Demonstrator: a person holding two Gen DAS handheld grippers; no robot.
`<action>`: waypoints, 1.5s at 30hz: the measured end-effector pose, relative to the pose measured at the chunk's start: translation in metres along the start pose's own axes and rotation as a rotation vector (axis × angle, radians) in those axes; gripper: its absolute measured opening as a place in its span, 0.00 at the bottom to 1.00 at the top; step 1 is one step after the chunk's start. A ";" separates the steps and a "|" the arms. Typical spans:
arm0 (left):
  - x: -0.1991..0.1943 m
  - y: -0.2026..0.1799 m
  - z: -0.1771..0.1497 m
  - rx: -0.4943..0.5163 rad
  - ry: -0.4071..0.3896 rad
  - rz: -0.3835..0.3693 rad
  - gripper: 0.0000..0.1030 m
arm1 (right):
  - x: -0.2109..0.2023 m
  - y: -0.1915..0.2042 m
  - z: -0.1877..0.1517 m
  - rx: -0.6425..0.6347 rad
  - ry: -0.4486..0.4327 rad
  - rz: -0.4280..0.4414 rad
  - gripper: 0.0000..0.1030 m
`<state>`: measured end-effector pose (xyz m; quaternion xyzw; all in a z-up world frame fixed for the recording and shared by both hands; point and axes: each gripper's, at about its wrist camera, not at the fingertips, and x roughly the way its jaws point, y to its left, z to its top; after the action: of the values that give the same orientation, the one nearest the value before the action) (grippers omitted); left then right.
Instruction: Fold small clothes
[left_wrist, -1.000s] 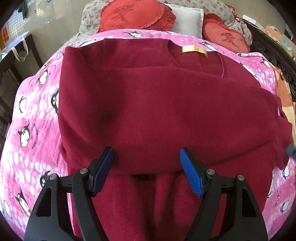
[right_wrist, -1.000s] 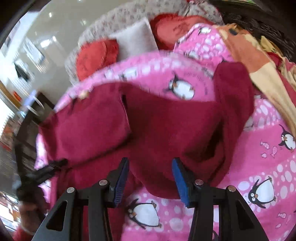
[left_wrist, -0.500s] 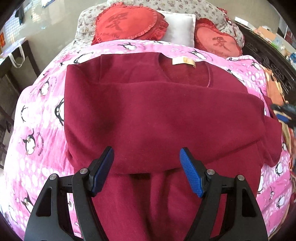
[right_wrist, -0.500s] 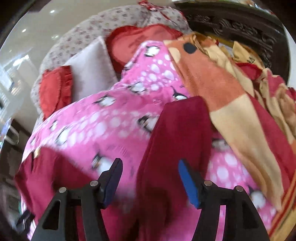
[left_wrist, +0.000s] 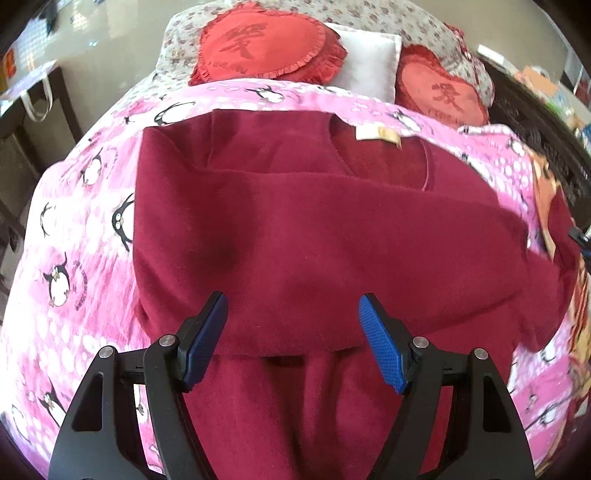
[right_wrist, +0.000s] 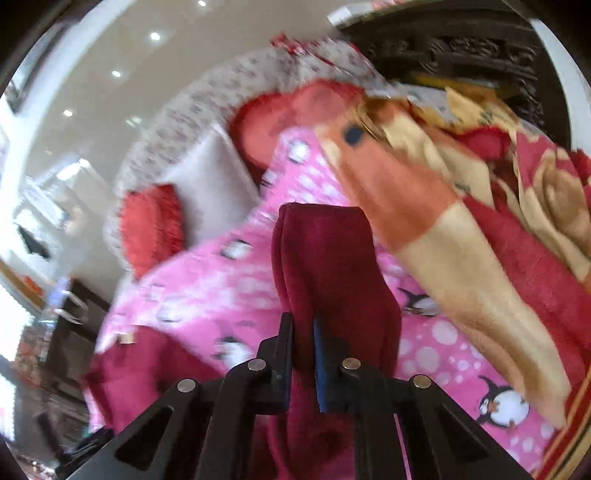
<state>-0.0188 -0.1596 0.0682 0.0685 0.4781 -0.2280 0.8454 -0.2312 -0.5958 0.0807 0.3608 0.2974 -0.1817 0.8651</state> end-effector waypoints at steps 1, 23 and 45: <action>-0.004 0.003 0.001 -0.015 -0.007 -0.009 0.72 | -0.011 0.009 0.001 -0.013 -0.010 0.033 0.09; -0.020 0.046 0.013 -0.158 -0.026 -0.162 0.72 | 0.131 0.236 -0.174 -0.234 0.484 0.396 0.45; -0.018 0.031 0.045 -0.060 -0.135 -0.089 0.14 | 0.021 0.125 -0.104 -0.120 0.157 0.195 0.64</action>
<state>0.0225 -0.1411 0.1042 0.0061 0.4290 -0.2552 0.8665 -0.1893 -0.4380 0.0732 0.3490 0.3381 -0.0499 0.8726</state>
